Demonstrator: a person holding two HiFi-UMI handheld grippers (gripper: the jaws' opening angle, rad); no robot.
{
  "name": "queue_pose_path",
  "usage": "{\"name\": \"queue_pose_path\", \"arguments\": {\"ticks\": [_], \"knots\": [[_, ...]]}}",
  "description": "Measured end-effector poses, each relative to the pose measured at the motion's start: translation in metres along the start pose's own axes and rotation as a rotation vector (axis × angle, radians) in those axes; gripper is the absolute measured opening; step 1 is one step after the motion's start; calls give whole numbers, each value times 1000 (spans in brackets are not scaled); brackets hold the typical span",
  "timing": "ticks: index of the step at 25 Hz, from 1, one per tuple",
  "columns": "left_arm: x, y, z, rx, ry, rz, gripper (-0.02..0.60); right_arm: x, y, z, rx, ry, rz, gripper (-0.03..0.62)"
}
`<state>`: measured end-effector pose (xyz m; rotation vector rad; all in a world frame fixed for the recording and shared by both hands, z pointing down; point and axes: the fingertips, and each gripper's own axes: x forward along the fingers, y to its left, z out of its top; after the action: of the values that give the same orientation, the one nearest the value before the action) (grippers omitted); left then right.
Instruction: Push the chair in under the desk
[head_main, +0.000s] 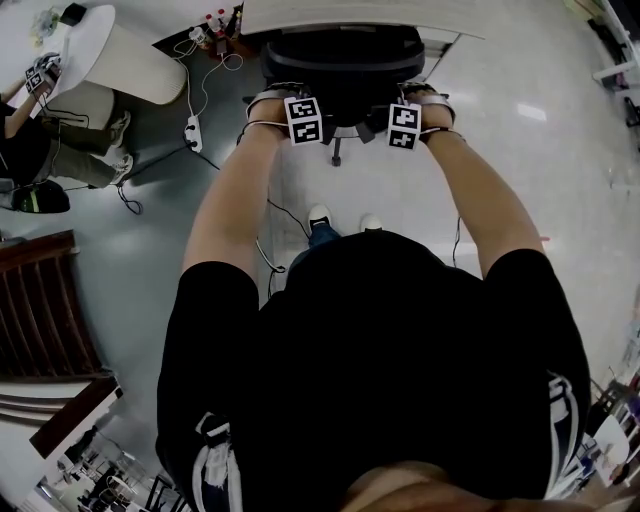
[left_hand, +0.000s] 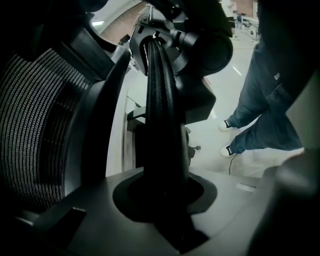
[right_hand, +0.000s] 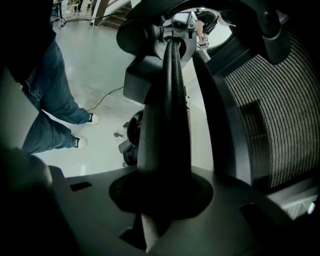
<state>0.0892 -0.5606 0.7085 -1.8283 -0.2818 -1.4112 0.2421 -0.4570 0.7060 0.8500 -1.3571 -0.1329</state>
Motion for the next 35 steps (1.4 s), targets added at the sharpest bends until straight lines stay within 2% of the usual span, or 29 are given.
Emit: {"name": "queue_pose_path", "arguments": {"ticks": [12,16,18,20,22,26,30,35], "knots": [[0,-1,0,1,3,1,98,0,-2,-1,21,5,-26,97],[0,-3,-2,-1,11,-27,101,-1,-1,1,41,2,-14,144],[-2,-4,0,1,-4,-14,121,-5,2,2,55,-9,-4,179],[-4,-6,1,-7,-30,-3,167,-11,2,5,89,-28,-3,189],[-8,-7,-1,-47,-50,-12,209,-19,0,7,129,-50,-8,202],[-23,-4,-10,-140,-82,-17,224,-43,-7,13,177,-94,-27,242],[-48,2,-12,-211,-125,2,225,-73,-16,17,241,-152,-53,250],[-88,13,-6,-275,-237,92,230,-105,-24,14,426,-238,-64,249]]}}
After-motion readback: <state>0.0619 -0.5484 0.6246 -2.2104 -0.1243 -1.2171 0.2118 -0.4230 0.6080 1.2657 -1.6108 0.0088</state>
